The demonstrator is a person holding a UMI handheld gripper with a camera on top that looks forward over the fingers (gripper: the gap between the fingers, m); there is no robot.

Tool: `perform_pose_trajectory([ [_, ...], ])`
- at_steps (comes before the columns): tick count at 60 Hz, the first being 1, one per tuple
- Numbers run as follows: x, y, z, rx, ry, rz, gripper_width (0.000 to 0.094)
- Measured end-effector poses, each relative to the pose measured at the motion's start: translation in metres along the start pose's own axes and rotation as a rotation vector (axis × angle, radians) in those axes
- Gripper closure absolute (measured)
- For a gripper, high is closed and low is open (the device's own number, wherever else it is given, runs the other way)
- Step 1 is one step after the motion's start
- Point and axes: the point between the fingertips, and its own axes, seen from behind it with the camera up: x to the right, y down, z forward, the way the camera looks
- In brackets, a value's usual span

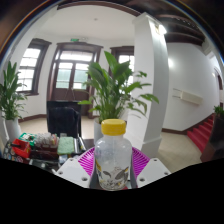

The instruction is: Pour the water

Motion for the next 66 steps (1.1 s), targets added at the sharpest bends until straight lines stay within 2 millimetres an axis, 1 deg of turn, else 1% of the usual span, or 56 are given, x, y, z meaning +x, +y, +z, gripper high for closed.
perform_pose_trajectory([
  [2,0.003,0.013,-0.004,-0.021,0.009,0.010,0.0467],
  [5,0.007,0.031,-0.002,-0.041,0.013,0.023,0.0468],
  [6,0.010,0.036,0.012,-0.042,0.012,0.030,0.0466],
  [7,0.014,0.043,0.035,-0.036,0.010,0.037,0.0466],
  [8,0.013,0.046,0.021,-0.036,0.008,0.047,0.0466],
  [10,0.012,0.052,0.020,-0.032,-0.001,0.063,0.0466],
  [14,0.011,0.066,0.022,-0.033,-0.019,0.078,0.0466],
  [15,0.009,0.070,0.033,-0.029,-0.023,0.080,0.0465],
  [19,0.010,0.079,0.035,-0.015,-0.037,0.082,0.0455],
  [21,0.010,0.088,0.036,-0.025,-0.042,0.080,0.0458],
  [22,0.010,0.094,0.035,-0.033,-0.043,0.078,0.0441],
  [24,0.008,0.092,0.038,0.006,-0.040,0.092,0.0452],
  [29,0.009,0.092,0.033,0.030,-0.052,0.108,0.0452],
  [35,0.008,0.091,0.035,0.036,-0.057,0.090,0.0412],
  [41,0.009,0.091,0.035,0.030,-0.060,0.108,0.0357],
  [47,0.006,0.105,0.032,-0.043,-0.068,0.086,0.0180],
  [49,0.005,0.108,0.027,-0.059,-0.084,0.071,0.0147],
  [54,-0.003,0.113,0.010,-0.080,-0.125,0.038,0.0146],
  [60,-0.002,0.119,-0.028,-0.118,-0.133,0.032,0.0150],
  [63,-0.002,0.123,-0.051,-0.137,-0.153,0.033,0.0147],
  [66,-0.004,0.121,-0.080,-0.146,-0.170,0.037,0.0146],
])
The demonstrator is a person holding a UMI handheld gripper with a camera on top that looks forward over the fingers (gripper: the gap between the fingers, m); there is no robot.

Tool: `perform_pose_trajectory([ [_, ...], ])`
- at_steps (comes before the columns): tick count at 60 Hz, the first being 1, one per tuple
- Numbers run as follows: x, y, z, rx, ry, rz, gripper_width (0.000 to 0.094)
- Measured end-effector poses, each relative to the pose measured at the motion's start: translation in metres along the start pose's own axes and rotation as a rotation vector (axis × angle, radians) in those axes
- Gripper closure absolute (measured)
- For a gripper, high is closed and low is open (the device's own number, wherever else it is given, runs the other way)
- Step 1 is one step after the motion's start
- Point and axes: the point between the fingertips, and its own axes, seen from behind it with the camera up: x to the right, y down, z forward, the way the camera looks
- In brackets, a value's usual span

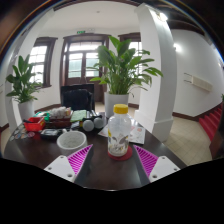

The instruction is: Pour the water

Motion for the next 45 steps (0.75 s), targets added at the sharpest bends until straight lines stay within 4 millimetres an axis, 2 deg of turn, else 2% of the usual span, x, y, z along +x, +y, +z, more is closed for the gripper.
perform_pose_trajectory([
  [7,-0.008,-0.006,-0.061,0.000,-0.036,0.028,0.0152],
  [13,-0.016,-0.026,-0.112,0.036,-0.063,0.038,0.0152],
  [14,-0.016,-0.030,-0.112,0.042,-0.067,0.039,0.0151],
  [20,-0.019,-0.049,-0.155,0.079,-0.060,0.044,0.0150],
  [27,-0.023,-0.058,-0.182,0.095,-0.054,0.025,0.0153],
  [34,-0.026,-0.056,-0.199,0.090,-0.047,-0.001,0.0145],
  [45,-0.030,-0.050,-0.211,0.093,-0.065,-0.008,0.0148],
])
